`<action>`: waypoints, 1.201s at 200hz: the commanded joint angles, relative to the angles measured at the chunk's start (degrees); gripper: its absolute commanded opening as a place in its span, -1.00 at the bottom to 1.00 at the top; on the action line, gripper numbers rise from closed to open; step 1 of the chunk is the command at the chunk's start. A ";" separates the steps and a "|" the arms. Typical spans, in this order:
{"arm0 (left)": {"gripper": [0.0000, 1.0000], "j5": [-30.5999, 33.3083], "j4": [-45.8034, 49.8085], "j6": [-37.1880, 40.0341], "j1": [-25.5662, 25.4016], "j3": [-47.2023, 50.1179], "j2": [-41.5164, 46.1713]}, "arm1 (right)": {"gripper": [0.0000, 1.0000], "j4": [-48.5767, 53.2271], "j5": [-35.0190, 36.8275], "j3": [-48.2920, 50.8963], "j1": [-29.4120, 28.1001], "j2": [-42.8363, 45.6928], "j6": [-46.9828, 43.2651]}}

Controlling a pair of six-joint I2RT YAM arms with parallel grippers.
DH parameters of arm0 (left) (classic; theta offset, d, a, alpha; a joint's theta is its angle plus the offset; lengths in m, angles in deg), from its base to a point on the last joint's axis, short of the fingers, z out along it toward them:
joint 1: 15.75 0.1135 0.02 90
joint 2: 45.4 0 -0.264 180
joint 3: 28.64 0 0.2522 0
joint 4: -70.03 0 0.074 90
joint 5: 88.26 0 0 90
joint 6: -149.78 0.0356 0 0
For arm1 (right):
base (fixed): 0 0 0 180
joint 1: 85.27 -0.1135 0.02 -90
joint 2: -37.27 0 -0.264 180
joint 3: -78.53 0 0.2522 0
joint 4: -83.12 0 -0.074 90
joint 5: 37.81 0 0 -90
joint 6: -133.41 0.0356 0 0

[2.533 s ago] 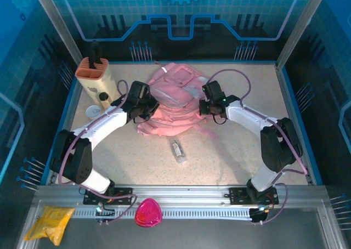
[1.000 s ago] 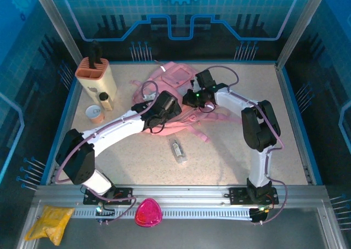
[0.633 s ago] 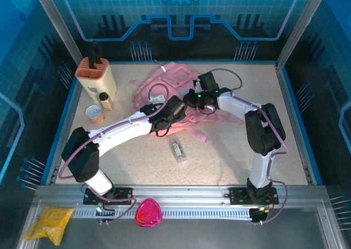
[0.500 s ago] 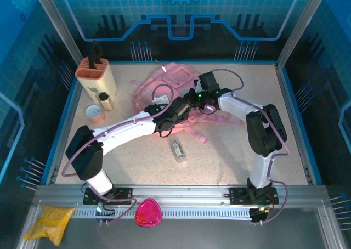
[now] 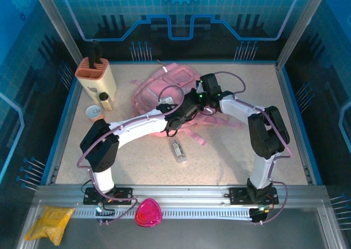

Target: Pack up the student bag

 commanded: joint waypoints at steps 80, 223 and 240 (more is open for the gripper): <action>0.99 4.61 -0.67 -7.57 4.03 -1.68 -4.74 | -1.00 -8.81 -2.30 1.79 -1.00 4.36 6.18; 0.77 5.44 6.95 -5.25 1.09 3.73 6.26 | -1.00 -9.16 -0.24 -1.38 -1.32 4.83 7.78; 0.77 4.04 3.48 -3.34 0.41 2.81 5.89 | -1.00 -9.11 -0.27 -1.45 -1.26 4.49 8.09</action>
